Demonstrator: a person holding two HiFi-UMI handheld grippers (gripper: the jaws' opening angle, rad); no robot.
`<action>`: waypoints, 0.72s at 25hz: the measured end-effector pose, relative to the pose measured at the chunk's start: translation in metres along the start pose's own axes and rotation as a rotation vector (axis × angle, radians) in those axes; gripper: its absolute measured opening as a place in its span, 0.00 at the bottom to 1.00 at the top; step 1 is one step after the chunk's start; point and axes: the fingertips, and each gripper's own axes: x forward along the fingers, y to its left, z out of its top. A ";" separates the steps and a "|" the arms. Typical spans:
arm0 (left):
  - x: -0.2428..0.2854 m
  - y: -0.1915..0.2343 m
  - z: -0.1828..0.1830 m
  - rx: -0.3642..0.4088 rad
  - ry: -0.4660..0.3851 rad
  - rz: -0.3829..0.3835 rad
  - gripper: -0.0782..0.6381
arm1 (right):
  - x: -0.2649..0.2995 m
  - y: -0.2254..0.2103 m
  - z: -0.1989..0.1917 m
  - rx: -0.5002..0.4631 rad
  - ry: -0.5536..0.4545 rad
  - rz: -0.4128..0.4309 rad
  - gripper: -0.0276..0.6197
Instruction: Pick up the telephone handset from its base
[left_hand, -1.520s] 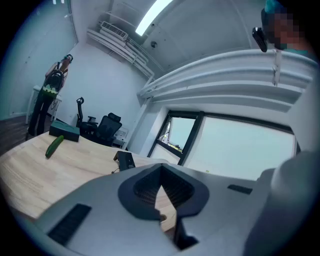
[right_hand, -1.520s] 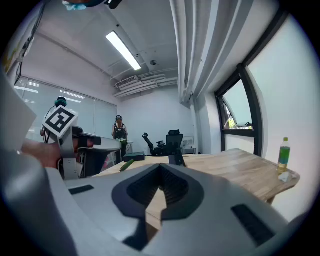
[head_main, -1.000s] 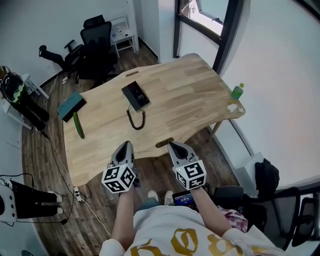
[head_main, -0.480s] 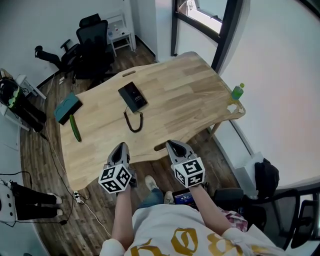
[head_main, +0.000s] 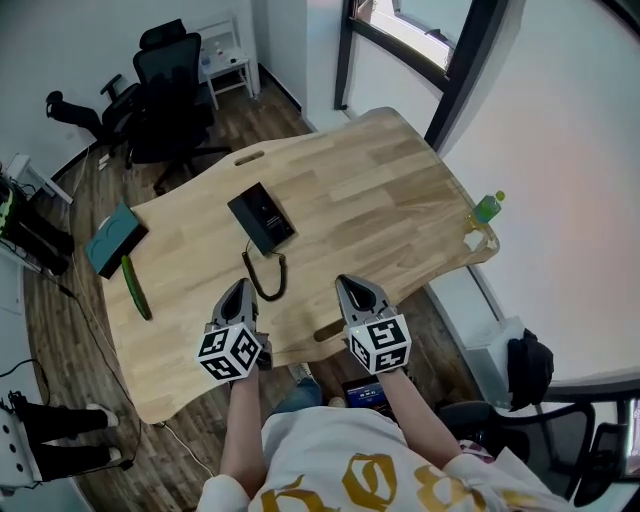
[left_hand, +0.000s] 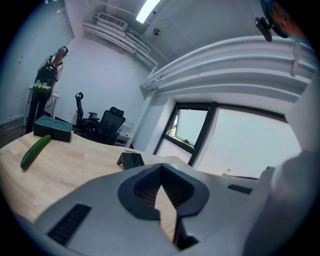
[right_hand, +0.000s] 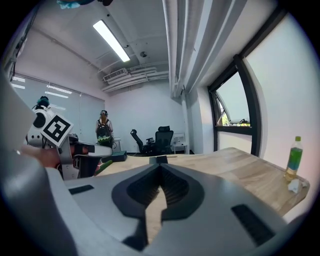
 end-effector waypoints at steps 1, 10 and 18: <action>0.012 0.006 0.004 -0.001 0.007 -0.007 0.12 | 0.012 -0.002 0.002 0.002 0.006 -0.004 0.05; 0.084 0.055 0.036 0.010 0.032 -0.077 0.12 | 0.103 -0.002 -0.007 0.015 0.123 -0.017 0.05; 0.113 0.077 0.049 0.131 0.081 -0.102 0.12 | 0.137 0.007 -0.006 0.009 0.163 -0.002 0.05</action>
